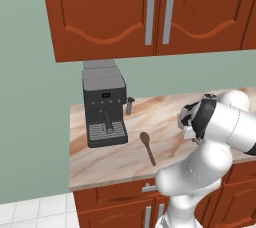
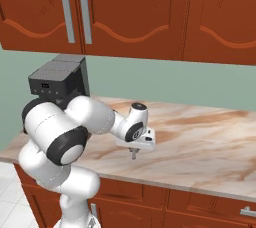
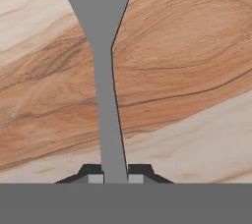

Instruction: Take the fork and place it on the left side of the plate. Then take the spoon and place it on the right side of the plate. Make sure they're directly next to the plate.

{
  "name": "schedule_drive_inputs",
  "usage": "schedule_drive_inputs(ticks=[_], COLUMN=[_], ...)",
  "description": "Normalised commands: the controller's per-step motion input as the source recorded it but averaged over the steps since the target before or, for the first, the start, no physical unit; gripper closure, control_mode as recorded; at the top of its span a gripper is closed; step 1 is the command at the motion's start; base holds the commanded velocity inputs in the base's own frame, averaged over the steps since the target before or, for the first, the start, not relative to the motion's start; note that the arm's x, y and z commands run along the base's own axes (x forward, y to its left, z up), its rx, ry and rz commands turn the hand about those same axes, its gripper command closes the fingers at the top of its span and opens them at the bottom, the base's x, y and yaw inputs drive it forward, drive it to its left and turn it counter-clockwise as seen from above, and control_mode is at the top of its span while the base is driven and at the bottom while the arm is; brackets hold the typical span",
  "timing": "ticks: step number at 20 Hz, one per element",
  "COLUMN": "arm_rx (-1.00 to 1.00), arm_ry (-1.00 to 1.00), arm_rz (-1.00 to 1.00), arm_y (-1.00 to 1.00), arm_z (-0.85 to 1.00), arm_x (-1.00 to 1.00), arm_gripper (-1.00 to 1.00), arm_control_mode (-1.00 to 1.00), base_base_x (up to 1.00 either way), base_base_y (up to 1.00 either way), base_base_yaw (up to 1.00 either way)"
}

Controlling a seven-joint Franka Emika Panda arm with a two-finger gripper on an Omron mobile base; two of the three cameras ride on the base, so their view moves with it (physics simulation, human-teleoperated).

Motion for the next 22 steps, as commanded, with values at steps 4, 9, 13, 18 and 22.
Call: schedule_drive_inputs(ticks=[4, 9, 13, 18, 22], arm_rx=[0.0, -0.01, -0.08, -0.12, -0.08], arm_ry=[-0.12, -0.08, 0.0, 0.0, 0.03], arm_rz=[0.07, 0.08, 0.09, 0.06, 0.03], arm_y=[0.2, 0.22, 0.38, 0.38, 0.37], arm_z=[-0.01, 0.29, 0.81, 1.0, 1.0], arm_x=[-0.49, -0.78, -0.57, -0.31, -0.46], arm_gripper=[1.0, 1.0, 1.0, 1.0, 1.0], arm_control_mode=[-1.0, -1.0, -1.0, -1.0, -1.0], base_base_x=[0.0, 0.0, 0.0, 0.0, 0.0], base_base_y=[0.0, 0.0, 0.0, 0.0, 0.0], base_base_yaw=[0.0, 0.0, 0.0, 0.0, 0.0])
